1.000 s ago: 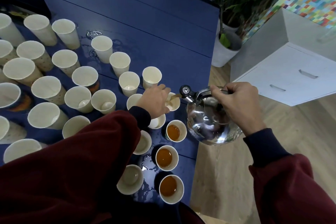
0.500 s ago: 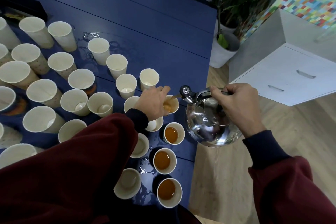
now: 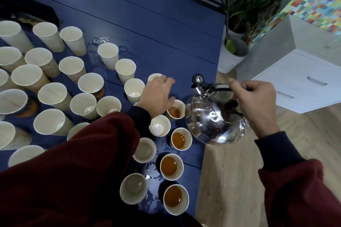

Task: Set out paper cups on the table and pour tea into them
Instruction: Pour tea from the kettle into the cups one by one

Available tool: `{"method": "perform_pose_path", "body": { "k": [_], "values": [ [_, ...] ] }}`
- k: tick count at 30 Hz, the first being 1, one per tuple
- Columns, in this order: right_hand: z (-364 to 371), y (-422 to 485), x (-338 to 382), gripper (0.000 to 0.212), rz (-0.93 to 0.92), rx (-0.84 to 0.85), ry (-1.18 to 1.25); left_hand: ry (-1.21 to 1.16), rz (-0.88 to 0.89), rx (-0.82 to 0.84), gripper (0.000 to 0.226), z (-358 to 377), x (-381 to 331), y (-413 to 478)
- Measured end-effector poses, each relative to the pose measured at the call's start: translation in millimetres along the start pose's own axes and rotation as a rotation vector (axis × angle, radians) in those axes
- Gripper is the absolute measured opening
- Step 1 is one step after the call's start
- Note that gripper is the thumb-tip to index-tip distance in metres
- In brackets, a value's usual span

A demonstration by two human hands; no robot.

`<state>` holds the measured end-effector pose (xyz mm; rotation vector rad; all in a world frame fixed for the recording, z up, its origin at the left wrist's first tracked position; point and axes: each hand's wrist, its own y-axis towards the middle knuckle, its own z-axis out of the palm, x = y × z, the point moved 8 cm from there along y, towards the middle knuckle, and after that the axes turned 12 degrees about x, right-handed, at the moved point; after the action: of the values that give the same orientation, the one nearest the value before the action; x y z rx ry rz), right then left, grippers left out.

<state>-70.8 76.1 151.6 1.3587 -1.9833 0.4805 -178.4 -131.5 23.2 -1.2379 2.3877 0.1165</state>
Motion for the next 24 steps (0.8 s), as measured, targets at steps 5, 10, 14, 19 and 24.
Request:
{"method": "perform_pose_path", "body": {
  "k": [5,10,14,19,24],
  "values": [
    [-1,20,20,0.063,-0.06,-0.02,0.013,0.172,-0.164,0.061,0.068,-15,35,20],
    [11,39,33,0.061,-0.08,0.0,0.003,0.261,-0.208,0.164,0.078,-6,60,35],
    [24,54,31,0.06,-0.079,0.028,-0.017,0.309,-0.175,0.174,0.069,-2,65,43],
    [39,68,29,0.059,-0.093,0.086,-0.087,0.201,-0.102,0.184,0.062,3,59,46],
    [51,75,28,0.059,-0.111,0.121,-0.187,-0.016,-0.002,0.177,0.06,14,49,48]
  ]
}}
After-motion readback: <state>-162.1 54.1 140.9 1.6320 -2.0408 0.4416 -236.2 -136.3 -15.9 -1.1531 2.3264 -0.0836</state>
